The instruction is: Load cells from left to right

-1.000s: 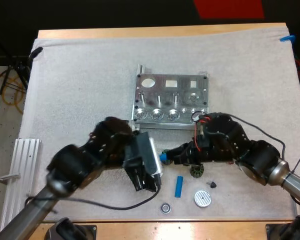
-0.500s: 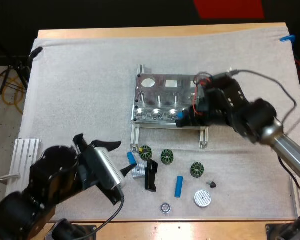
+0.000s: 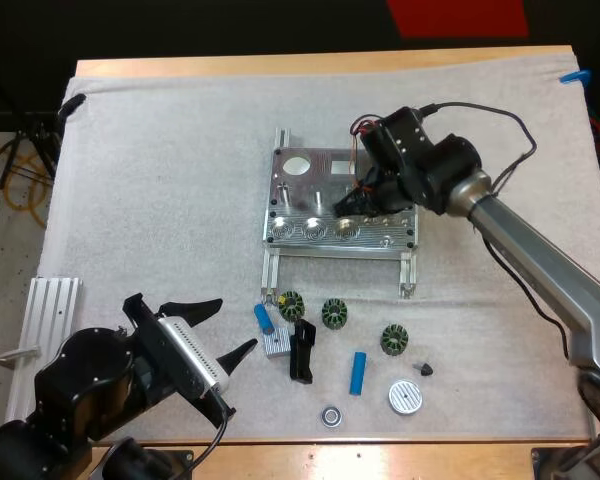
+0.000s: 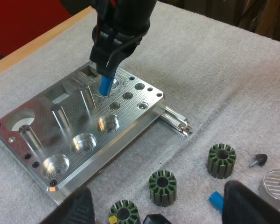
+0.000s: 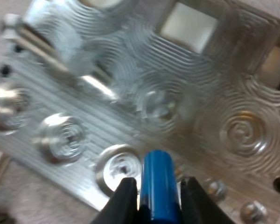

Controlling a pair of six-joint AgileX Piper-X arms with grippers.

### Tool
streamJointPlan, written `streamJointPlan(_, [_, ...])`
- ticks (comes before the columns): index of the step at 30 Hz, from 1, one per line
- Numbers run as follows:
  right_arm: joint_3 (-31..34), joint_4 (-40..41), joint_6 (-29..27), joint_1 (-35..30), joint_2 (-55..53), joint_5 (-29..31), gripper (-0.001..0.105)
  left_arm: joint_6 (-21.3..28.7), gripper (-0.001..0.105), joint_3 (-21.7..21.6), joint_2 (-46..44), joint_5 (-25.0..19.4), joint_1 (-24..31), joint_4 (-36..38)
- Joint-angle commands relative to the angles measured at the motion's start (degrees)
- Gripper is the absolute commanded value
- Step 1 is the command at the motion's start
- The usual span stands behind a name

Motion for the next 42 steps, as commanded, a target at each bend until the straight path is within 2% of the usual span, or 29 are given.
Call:
streamJointPlan(1, [-1.02, 0.57, -0.59, -0.11, 0.24, 0.0, 0.0, -0.74, 0.058, -0.04, -0.18, -0.64, -0.01, -0.37])
streamJointPlan(10, [-1.04, 2.18, -0.59, -0.11, 3.62, 2.84, 0.0, -0.74, 0.058, -0.04, -0.18, -0.64, -0.01, -0.38])
streamJointPlan(27, [-0.79, 1.62, -1.04, -0.11, 5.7, 2.66, 0.0, -0.74, 0.058, -0.04, -0.18, -0.64, -0.01, -0.53])
streamJointPlan(32, [-0.79, 0.25, -0.89, -0.11, 6.2, 0.0, 0.0, -0.74, 0.058, -0.04, -0.18, -0.64, -0.01, -0.86])
streamJointPlan(42, [-0.79, 6.1, -0.21, -0.11, 6.99, 0.0, 0.0, -0.74, 0.058, -0.04, -0.18, -0.64, -0.01, -1.02])
